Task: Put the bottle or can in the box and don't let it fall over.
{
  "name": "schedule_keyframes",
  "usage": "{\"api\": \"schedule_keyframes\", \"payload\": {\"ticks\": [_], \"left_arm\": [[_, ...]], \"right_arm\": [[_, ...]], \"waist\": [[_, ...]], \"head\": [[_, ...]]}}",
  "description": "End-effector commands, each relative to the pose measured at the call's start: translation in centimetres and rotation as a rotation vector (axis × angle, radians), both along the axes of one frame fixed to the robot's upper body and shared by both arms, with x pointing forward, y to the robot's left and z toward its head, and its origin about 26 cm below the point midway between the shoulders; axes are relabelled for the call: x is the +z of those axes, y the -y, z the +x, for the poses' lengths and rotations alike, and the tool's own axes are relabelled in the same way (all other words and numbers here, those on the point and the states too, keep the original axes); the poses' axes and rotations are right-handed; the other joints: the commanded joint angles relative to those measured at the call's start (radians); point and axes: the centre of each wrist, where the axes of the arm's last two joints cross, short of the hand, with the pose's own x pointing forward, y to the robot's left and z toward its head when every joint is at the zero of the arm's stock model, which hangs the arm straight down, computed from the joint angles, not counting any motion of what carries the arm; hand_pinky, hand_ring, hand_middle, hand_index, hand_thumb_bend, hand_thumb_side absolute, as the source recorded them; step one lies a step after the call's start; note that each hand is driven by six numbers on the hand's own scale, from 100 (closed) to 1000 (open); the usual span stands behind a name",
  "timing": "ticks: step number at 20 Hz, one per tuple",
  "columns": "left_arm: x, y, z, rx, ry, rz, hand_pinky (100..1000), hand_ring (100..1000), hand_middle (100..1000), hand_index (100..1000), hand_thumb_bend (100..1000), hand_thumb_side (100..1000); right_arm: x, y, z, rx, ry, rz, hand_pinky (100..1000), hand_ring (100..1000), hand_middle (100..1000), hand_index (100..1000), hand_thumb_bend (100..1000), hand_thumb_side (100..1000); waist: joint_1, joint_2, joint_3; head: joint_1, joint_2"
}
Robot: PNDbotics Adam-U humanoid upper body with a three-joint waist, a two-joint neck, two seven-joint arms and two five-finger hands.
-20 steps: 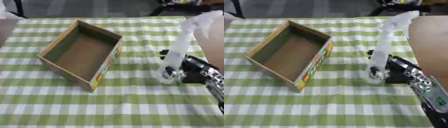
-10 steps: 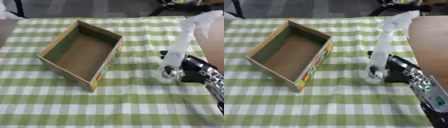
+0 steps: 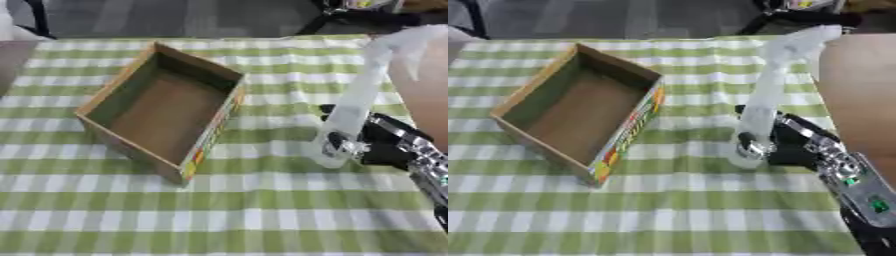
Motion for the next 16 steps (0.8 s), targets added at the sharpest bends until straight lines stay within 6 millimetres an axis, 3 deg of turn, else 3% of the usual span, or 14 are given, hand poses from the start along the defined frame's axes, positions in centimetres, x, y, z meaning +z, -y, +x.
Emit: {"api": "schedule_keyframes", "payload": {"ticks": [1,6,16], "left_arm": [[0.59,-0.18,-0.10,0.000,0.017,0.018,909,756,920,846,117,845],[0.56,-0.18,-0.10,-0.001,0.016,0.018,910,756,920,846,118,845],[0.57,-0.17,-0.11,-0.005,0.014,0.021,911,756,921,846,118,845]], "right_arm": [[0.59,0.40,0.04,-0.024,-0.005,-0.029,946,1000,1000,625,100,201],[0.70,0.36,0.04,-0.048,-0.006,-0.013,958,1000,1000,518,100,101],[1.27,-0.10,-0.24,-0.034,-0.010,0.008,973,1000,1000,340,100,100]], "waist": [[0.001,-0.009,0.002],[0.000,-0.010,0.002],[-0.001,-0.011,0.002]], "head": [[-0.001,-0.010],[0.000,-0.012],[0.000,-0.011]]}}
